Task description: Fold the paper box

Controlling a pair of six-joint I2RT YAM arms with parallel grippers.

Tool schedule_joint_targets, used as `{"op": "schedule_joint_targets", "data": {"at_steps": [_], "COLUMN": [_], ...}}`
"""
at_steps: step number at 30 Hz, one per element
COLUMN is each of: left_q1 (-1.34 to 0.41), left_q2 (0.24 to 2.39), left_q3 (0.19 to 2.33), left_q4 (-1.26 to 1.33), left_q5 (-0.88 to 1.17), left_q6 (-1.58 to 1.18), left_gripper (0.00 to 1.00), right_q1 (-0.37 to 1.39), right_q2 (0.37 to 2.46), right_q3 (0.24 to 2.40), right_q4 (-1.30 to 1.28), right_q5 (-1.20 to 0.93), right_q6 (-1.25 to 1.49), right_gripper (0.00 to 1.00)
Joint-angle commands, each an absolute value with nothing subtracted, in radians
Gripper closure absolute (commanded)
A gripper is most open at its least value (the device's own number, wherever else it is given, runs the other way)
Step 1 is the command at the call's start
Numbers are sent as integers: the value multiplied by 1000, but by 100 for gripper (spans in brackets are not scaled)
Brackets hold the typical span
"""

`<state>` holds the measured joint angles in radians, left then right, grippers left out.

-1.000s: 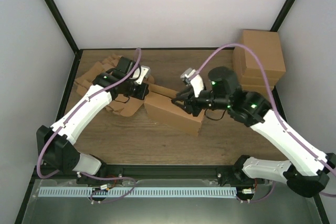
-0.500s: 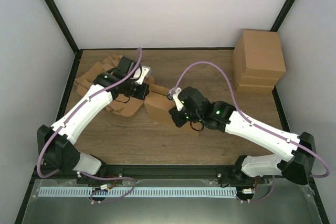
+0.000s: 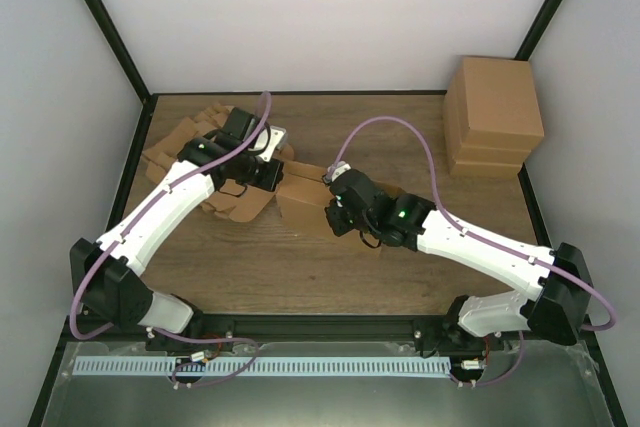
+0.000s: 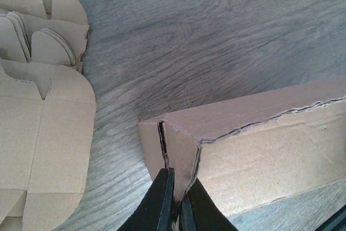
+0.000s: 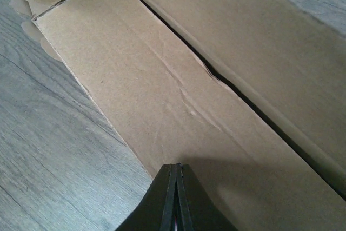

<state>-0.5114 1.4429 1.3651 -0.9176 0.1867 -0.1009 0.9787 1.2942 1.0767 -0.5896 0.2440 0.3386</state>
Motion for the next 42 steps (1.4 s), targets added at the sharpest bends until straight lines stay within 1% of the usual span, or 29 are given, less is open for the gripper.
{"op": "schedule_joint_targets", "data": {"at_steps": [1, 9, 13, 25, 35, 42], "left_q1": [-526, -554, -560, -560, -571, -580], "left_q2": [1449, 1436, 1418, 1437, 1432, 1412], "left_q3": [1372, 1312, 1291, 1317, 1298, 1252], "left_q4": [-984, -944, -939, -1010, -977, -937], "left_q5": [202, 195, 155, 40, 115, 109], "left_q6": [-112, -180, -194, -153, -183, -228], "left_gripper": [96, 96, 96, 96, 96, 96], "right_q1": [978, 979, 979, 979, 979, 979], "right_q2": [1313, 1312, 1299, 1293, 1299, 1292], "right_q3": [1065, 1066, 1054, 1055, 1061, 1077], "right_q4": [-636, -628, -621, -626, -625, -632], "right_q5": [279, 259, 259, 270, 266, 263], "right_q6": [361, 365, 366, 352, 354, 354], "right_gripper": [99, 99, 99, 99, 98, 95]}}
